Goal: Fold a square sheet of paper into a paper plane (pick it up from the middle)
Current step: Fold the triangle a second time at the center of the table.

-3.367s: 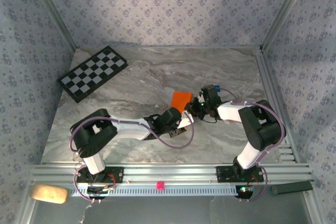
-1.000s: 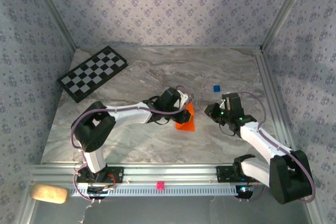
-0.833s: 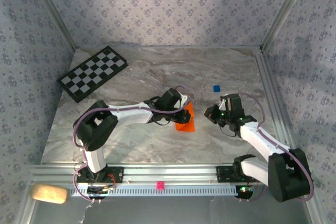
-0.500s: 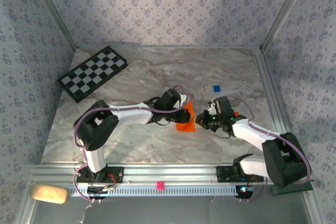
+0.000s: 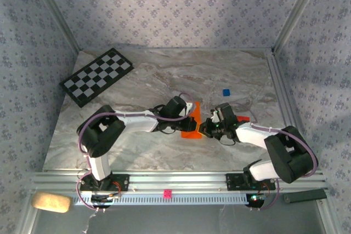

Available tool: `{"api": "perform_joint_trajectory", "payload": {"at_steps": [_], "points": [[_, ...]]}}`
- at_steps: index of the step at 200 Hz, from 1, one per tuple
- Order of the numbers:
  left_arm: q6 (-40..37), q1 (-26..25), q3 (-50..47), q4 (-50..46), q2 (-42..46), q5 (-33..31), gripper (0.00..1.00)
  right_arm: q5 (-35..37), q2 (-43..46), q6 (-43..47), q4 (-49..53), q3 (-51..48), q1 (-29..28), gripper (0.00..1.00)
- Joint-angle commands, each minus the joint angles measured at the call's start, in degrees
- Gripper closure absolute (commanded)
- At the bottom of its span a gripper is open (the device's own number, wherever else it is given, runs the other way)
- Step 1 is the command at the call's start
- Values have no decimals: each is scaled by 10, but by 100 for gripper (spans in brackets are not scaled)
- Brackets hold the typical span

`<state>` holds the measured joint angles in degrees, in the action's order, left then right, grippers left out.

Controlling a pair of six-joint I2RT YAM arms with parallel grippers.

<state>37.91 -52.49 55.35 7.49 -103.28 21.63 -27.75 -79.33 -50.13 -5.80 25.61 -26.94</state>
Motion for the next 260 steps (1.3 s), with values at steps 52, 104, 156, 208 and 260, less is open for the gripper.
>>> {"api": "perform_joint_trajectory", "payload": {"at_steps": [52,104,156,208,260], "points": [[0,8,-11,16,7,-16,100,82,-49,62,125,45,-17,100],[-34,34,-13,6,12,-31,97,103,-47,92,163,54,-5,100],[-81,45,-5,-12,8,-61,95,97,-48,99,167,65,-3,100],[-121,49,-7,-14,3,-73,93,93,-48,98,164,65,-4,100],[-135,51,-6,-10,-5,-83,93,93,-49,100,166,67,-3,100]]}}
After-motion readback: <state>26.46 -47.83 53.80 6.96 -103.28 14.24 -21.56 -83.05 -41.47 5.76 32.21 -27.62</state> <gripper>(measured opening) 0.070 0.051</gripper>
